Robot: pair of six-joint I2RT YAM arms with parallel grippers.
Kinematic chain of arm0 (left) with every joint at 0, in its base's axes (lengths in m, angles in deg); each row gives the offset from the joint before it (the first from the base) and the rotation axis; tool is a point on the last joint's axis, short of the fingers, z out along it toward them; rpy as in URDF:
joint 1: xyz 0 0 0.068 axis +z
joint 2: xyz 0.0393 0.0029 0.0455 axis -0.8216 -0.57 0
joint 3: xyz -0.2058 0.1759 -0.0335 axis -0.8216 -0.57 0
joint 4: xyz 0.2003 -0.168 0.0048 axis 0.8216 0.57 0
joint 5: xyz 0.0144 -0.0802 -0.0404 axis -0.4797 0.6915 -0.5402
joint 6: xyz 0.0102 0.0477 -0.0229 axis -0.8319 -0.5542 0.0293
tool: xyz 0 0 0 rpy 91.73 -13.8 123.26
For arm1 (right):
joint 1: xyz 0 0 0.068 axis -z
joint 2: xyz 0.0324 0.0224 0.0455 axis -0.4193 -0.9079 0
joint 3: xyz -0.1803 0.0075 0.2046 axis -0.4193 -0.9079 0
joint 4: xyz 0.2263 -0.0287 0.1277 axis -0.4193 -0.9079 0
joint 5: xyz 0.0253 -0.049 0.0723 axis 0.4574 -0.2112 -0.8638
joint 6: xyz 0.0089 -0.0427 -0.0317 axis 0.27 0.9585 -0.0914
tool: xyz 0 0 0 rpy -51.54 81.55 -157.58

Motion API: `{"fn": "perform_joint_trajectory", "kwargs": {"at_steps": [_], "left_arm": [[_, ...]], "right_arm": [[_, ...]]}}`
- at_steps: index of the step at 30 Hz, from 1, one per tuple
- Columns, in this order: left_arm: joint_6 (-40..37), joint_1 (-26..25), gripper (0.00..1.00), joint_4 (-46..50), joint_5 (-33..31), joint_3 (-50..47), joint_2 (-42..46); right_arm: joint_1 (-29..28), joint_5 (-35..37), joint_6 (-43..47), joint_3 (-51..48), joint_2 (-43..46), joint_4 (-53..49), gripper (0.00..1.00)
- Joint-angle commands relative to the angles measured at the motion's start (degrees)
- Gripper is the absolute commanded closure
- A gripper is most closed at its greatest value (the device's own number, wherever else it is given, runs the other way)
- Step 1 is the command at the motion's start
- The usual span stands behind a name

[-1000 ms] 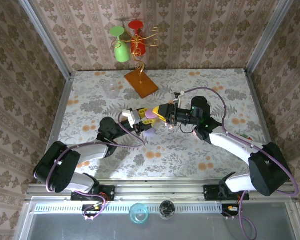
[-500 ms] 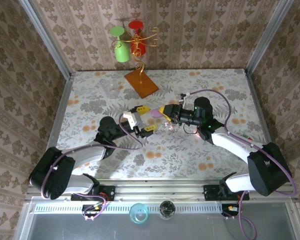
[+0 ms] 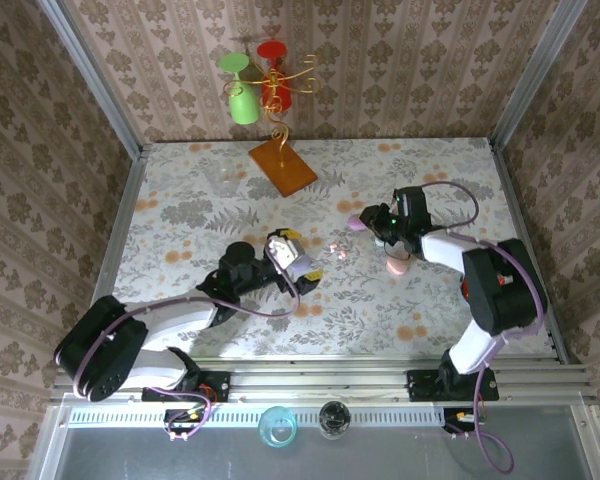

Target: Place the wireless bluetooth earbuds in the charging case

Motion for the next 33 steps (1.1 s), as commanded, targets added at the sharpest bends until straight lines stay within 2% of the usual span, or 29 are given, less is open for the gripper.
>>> {"fn": "perform_joint_trajectory", "kwargs": {"at_steps": [1,6,9,13,15,20,24,27,30,33], "left_arm": [[1.33,-1.57,0.0,-2.33,-6.85,2.05,-3.32],[3.2,-4.61,0.0,-4.05,-10.36,4.19,-7.67],[3.86,-5.25,0.0,-4.16,-10.07,5.2,-9.58],[4.79,-5.34,0.0,-4.65,-8.74,5.96,-11.4],[4.93,-5.34,0.0,-4.74,-8.31,6.17,-11.82],[2.94,-5.3,0.0,-3.83,-7.52,5.98,-11.25],[0.4,-4.8,0.0,-3.58,-5.25,4.99,-10.13],[-1.33,-3.37,0.0,-3.02,0.52,4.47,-8.75],[-2.95,-2.18,0.0,-0.55,5.77,4.69,-7.2],[-4.97,-1.74,0.0,1.55,8.17,4.6,-5.84]], "right_arm": [[1.42,2.67,2.47,5.37,-5.76,-1.67,0.82],[1.73,3.61,6.15,12.61,-13.06,-7.31,0.81],[1.73,3.87,7.48,14.58,-15.16,-8.97,0.78],[1.48,3.29,11.7,16.09,-13.67,-11.18,0.57],[1.47,4.09,14.2,16.33,-10.92,-13.5,0.46],[1.47,6.46,21.5,14.37,-2.84,-19.17,0.3],[1.48,7.5,30.03,10.7,5.11,-24.43,0.26],[1.39,12.13,34.03,7.9,10.99,-31.48,0.24],[1.39,17.29,34.57,2.88,16.9,-36.65,0.2],[1.47,16.72,34.14,-2.48,21.39,-38.51,0.15]]}}
